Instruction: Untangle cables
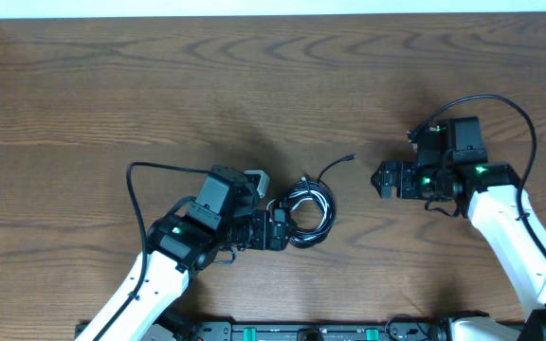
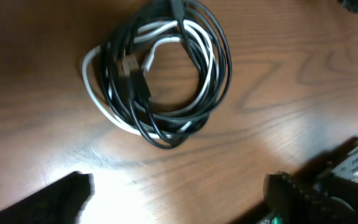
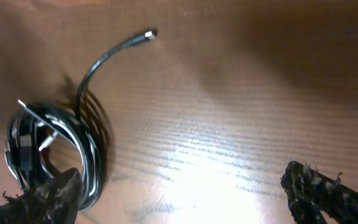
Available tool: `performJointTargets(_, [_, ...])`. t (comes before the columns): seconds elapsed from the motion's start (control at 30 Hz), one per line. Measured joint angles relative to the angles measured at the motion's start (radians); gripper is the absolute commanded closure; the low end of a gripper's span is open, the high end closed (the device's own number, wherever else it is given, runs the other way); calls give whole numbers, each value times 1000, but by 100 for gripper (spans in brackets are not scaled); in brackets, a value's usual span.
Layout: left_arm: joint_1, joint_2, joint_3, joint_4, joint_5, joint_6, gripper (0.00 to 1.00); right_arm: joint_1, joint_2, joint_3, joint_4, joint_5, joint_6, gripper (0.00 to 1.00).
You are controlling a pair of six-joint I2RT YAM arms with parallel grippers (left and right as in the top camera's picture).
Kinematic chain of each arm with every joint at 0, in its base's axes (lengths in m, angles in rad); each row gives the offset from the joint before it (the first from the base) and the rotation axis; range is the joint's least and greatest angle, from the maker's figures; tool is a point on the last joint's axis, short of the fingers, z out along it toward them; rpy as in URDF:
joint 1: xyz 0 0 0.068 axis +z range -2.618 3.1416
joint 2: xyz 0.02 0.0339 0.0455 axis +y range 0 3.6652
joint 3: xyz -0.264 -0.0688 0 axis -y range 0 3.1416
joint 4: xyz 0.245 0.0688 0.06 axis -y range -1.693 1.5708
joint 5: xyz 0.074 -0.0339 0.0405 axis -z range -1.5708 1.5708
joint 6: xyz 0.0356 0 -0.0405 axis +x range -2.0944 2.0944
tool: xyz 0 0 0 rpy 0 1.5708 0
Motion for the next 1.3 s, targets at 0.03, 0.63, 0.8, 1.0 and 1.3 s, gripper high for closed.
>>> performJointTargets(0.03, [-2,1,0,3,-18,-1,29,8,0,0,-5,2,-2,6])
performJointTargets(0.63, [-66,346,-3,233,-261,-102,35,180,0,0,27,118,40,1])
performJointTargets(0.8, [-109,403,-4,285,-267,-130,34,180,0,0,29,122,46,1])
performJointTargets(1.0, [-145,443,-5,330,-270,-158,35,180,0,0,29,123,46,1])
performJointTargets(1.3, [-163,455,-5,349,-274,-196,65,180,0,0,29,125,46,1])
